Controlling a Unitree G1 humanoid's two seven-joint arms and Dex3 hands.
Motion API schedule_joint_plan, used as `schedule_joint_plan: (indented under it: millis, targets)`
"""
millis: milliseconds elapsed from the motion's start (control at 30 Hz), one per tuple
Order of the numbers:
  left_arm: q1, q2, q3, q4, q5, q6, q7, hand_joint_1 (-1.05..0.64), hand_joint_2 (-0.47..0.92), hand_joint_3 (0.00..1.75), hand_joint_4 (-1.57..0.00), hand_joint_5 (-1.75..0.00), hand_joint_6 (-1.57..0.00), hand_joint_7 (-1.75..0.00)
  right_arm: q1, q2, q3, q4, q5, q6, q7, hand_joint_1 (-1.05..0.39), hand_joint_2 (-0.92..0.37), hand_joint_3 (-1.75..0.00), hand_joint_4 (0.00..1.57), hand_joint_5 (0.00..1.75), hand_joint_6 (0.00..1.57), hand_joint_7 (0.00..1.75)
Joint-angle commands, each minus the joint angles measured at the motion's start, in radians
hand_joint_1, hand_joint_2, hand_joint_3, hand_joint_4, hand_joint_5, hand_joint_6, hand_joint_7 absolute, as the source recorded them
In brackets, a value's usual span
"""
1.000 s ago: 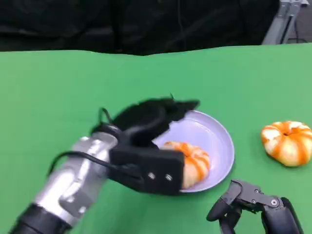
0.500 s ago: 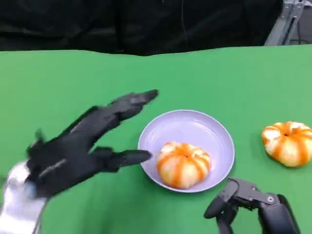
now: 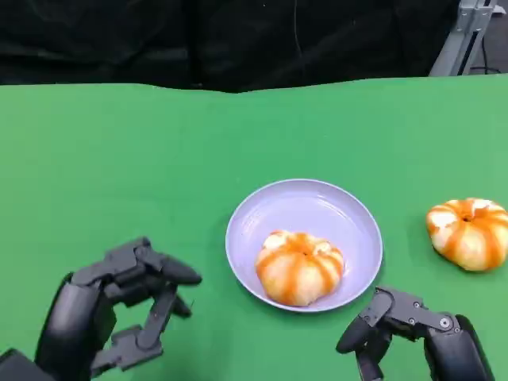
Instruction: Grasp the bread from the table and place it into the plate.
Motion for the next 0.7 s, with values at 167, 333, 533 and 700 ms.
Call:
schedule_joint_plan:
  millis: [167, 333, 533, 700]
  targets:
    - [0.055, 0.006, -0.015, -0.002, 0.061, -0.023, 0.040, 0.03, 0.36, 1.46, -0.86, -1.74, -0.80, -1.59, 0.000, -0.027, -0.026, 0.026, 0.026, -0.044, 0.004, -0.05, -0.29, -1.34, 0.83, 1.57, 0.85, 1.28]
    - [0.046, 0.007, -0.007, 0.015, 0.077, -0.018, 0.053, 0.01, 0.34, 1.48, -0.85, -1.75, -0.80, -1.61, 0.003, -0.034, -0.037, 0.026, 0.025, -0.041, 0.005, -0.07, -0.30, -1.33, 0.83, 1.57, 0.86, 1.27]
    - [0.044, 0.015, -0.006, 0.034, 0.089, -0.037, 0.054, 0.00, 0.30, 1.51, -0.86, -1.75, -0.82, -1.60, 0.007, -0.037, -0.038, 0.026, 0.031, -0.047, 0.010, -0.08, -0.30, -1.32, 0.83, 1.57, 0.85, 1.27]
    - [0.038, 0.022, -0.012, 0.054, 0.084, -0.056, 0.045, -0.01, 0.29, 1.51, -0.87, -1.75, -0.82, -1.60, 0.002, -0.042, -0.043, 0.032, 0.025, -0.057, 0.009, -0.07, -0.32, -1.31, 0.83, 1.56, 0.85, 1.26]
